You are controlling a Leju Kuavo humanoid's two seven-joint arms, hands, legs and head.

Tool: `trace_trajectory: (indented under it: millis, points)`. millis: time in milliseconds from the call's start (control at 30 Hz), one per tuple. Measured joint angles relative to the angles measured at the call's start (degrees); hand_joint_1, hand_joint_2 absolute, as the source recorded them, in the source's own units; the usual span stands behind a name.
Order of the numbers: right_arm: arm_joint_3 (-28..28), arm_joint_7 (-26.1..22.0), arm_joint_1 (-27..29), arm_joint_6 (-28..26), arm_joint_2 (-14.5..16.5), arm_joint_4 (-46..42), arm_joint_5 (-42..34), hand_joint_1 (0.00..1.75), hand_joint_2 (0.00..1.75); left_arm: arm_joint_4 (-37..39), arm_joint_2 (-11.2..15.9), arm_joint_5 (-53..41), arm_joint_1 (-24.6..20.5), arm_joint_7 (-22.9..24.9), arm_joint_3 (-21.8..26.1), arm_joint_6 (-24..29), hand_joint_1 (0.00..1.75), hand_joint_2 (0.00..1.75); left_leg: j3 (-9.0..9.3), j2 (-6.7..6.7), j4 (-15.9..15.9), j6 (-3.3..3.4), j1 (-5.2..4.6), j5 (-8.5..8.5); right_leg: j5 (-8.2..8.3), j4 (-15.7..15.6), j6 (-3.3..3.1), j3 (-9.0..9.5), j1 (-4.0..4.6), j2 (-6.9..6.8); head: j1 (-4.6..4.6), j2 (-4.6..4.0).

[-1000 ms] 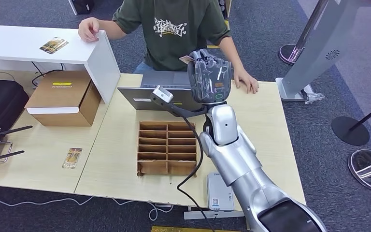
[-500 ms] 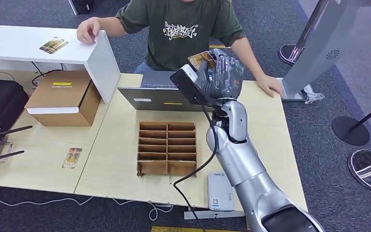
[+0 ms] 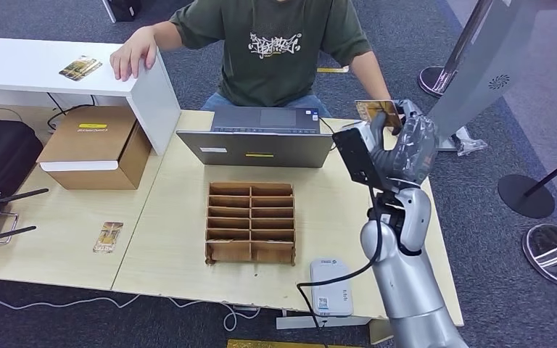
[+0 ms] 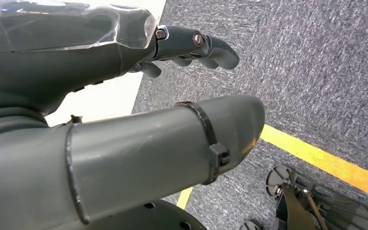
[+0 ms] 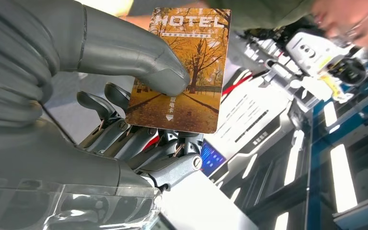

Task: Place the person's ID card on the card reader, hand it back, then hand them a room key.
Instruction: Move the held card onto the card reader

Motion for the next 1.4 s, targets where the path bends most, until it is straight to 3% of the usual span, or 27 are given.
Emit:
trace_trajectory:
  millis: [767, 1167, 1400]
  points:
    - [-1.3, 3.3, 23.1, 2.1, -2.1, -14.7, 0.6, 1.75, 1.75, 0.0, 0.1, 2.5, 0.0, 0.7, 2.6, 0.9, 0.00, 0.00, -0.02, -0.03, 0.0, -0.04, 0.00, -0.09, -0.07, 0.0, 0.05, 0.02, 0.00, -0.05, -0.01, 0.00]
    - [-0.6, 5.4, 29.3, 3.9, -1.4, -16.3, 0.8, 1.75, 1.75, 0.0, 0.0, 3.0, 0.0, 0.7, 3.0, 0.7, 0.00, 0.00, -0.02, -0.03, 0.0, -0.04, 0.00, -0.10, -0.07, 0.0, 0.05, 0.04, 0.00, -0.05, -0.01, 0.00]
    - [0.1, 7.3, 31.0, 4.9, 0.4, -12.4, -0.8, 1.75, 1.75, 0.0, 0.0, 3.2, 0.0, 0.6, 3.0, 0.3, 0.00, 0.00, -0.02, -0.01, 0.0, -0.04, 0.01, -0.10, -0.07, 0.0, 0.05, 0.03, 0.00, -0.03, -0.01, 0.00]
